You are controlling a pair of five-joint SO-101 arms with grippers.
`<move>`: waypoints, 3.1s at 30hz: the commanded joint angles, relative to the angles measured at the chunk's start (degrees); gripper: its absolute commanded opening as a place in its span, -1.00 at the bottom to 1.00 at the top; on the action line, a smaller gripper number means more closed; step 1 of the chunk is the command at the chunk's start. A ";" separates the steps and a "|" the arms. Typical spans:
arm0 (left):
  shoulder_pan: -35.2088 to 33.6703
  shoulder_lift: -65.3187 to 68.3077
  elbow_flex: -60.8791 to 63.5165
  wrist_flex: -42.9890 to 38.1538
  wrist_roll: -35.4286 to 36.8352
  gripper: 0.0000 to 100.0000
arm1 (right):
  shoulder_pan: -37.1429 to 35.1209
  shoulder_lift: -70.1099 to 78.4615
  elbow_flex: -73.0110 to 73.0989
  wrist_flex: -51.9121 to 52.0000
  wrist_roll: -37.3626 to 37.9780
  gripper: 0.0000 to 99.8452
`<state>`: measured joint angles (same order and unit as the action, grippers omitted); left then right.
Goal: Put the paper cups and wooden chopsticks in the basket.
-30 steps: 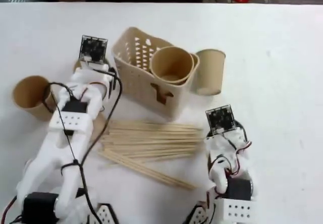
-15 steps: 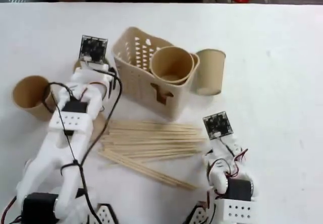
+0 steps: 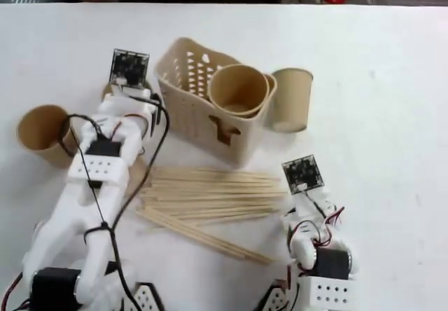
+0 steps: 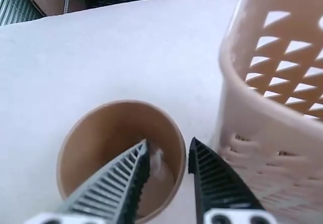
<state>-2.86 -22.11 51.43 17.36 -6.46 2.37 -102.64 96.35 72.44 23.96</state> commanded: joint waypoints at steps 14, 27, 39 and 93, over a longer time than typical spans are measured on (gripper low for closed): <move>-0.04 -0.40 -0.35 -1.23 -0.53 -0.71 | 0.40 -0.48 0.53 0.31 0.35 -0.64; -0.04 -0.40 -0.35 -1.23 -0.44 -0.71 | -7.87 -0.48 0.53 0.31 0.26 -0.64; -0.04 -0.40 -0.26 -1.23 -0.44 -0.71 | -13.32 -0.48 0.53 0.31 0.35 -0.64; 2.77 -0.40 1.14 -1.32 -0.62 -0.71 | -3.21 145.45 -158.33 6.81 -23.56 -0.63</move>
<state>-1.63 -22.11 52.66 17.36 -6.46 -0.44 38.37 -53.89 82.37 1.54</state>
